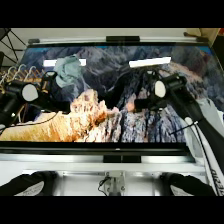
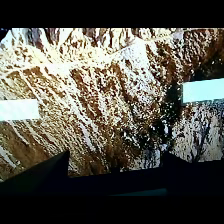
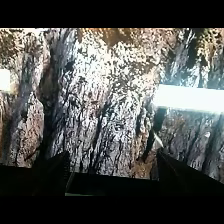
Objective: Fold the shirts.
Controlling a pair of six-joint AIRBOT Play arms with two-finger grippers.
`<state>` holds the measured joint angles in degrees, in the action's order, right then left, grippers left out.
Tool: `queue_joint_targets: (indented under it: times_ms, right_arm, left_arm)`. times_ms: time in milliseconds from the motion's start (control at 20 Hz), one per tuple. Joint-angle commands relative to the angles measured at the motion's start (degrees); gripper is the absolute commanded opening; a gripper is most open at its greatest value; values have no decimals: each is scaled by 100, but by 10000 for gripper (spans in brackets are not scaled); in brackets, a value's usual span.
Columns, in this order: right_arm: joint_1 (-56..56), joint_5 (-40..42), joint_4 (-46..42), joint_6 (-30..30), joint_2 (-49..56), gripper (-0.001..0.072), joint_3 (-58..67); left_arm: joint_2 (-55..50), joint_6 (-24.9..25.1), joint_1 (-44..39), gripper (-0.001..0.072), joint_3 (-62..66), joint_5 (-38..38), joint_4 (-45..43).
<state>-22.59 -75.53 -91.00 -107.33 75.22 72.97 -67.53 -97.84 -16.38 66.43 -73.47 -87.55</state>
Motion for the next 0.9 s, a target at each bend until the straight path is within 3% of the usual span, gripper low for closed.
queue_joint_targets:
  times_ms: [0,850]
  right_arm:
    - [-7,-2,2,0,-4,647,0]
    - [-7,-63,131,0,-4,647,0]
  left_arm:
    - [2,2,4,719,-2,2,-2]
    - [0,-2,4,719,-2,9,9]
